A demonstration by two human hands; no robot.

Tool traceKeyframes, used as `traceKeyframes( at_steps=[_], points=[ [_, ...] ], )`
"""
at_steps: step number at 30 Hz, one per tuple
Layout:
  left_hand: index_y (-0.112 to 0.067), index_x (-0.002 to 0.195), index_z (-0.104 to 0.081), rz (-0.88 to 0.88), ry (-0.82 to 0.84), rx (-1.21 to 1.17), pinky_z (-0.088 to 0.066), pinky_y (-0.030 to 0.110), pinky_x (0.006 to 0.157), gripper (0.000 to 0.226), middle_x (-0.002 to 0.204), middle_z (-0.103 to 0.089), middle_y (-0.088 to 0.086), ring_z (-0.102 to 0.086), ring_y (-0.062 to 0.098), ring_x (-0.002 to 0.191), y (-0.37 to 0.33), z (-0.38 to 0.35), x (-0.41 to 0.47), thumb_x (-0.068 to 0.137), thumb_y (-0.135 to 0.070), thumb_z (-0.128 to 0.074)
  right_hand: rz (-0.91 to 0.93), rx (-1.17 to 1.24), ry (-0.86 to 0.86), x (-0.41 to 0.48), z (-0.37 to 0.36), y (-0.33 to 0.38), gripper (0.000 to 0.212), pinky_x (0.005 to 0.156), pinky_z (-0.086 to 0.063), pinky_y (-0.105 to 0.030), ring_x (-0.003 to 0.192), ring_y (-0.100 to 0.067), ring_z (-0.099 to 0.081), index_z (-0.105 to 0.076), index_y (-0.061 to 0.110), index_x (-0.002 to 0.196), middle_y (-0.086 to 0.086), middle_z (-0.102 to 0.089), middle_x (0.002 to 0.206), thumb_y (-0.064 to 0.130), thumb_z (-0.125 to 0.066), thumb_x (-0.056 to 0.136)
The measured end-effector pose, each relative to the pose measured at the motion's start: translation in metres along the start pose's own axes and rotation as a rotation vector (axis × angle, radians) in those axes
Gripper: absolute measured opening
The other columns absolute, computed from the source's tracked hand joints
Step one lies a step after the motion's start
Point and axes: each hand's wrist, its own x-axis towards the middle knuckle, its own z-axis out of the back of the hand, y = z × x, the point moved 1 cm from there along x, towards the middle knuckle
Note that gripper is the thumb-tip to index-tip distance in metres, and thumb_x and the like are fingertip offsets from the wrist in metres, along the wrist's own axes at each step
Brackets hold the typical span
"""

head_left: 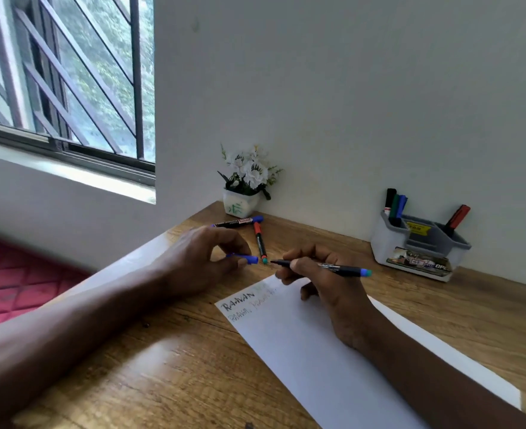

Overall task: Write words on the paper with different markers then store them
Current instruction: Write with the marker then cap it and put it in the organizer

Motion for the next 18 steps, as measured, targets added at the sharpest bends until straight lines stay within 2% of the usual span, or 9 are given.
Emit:
traceKeyframes(
  at_steps=[4,7,12,18],
  points=[
    [-0.042,0.101,-0.072,-0.005,0.025,-0.018,-0.054,0.037,0.089,0.013,0.099,-0.072,-0.024,-0.066,-0.001,0.098,-0.0014,-0.0008,-0.0022,0.09,-0.035,-0.074,0.022,-0.019,0.061,-0.0021,-0.0006,0.001,0.012,0.063,-0.047,-0.028,0.09,-0.022,-0.073,-0.072,0.01,0.098,-0.008,-0.08,0.09,0.007,-0.06,0.096],
    [-0.042,0.103,-0.07,-0.054,0.038,0.001,-0.054,0.038,0.09,0.014,0.102,-0.071,-0.026,-0.065,0.0,0.1,-0.0049,-0.0009,-0.0025,0.09,-0.043,-0.07,0.034,-0.05,0.085,-0.0036,-0.0013,0.0017,0.013,0.062,-0.047,-0.026,0.097,-0.027,-0.072,-0.072,0.015,0.095,-0.007,-0.08,0.091,0.008,-0.062,0.095],
    [-0.042,0.103,-0.07,-0.113,0.029,0.008,-0.05,0.035,0.092,0.019,0.101,-0.071,-0.025,-0.064,0.001,0.101,-0.0088,-0.0024,-0.0047,0.088,-0.053,-0.065,0.049,-0.081,0.088,-0.0018,-0.0014,-0.0008,0.008,0.063,-0.048,-0.028,0.094,-0.022,-0.073,-0.069,0.018,0.096,-0.006,-0.08,0.094,0.011,-0.066,0.094],
    [-0.031,0.098,-0.073,-0.097,-0.01,-0.18,-0.052,0.026,0.083,0.007,0.096,-0.073,-0.017,-0.067,0.008,0.095,-0.01,-0.0033,-0.0039,0.093,-0.026,-0.073,0.066,0.045,0.038,-0.0011,0.0022,-0.0004,0.006,0.068,-0.047,-0.035,0.09,-0.021,-0.073,-0.064,0.01,0.093,-0.012,-0.08,0.09,0.015,-0.065,0.089]
  ],
)
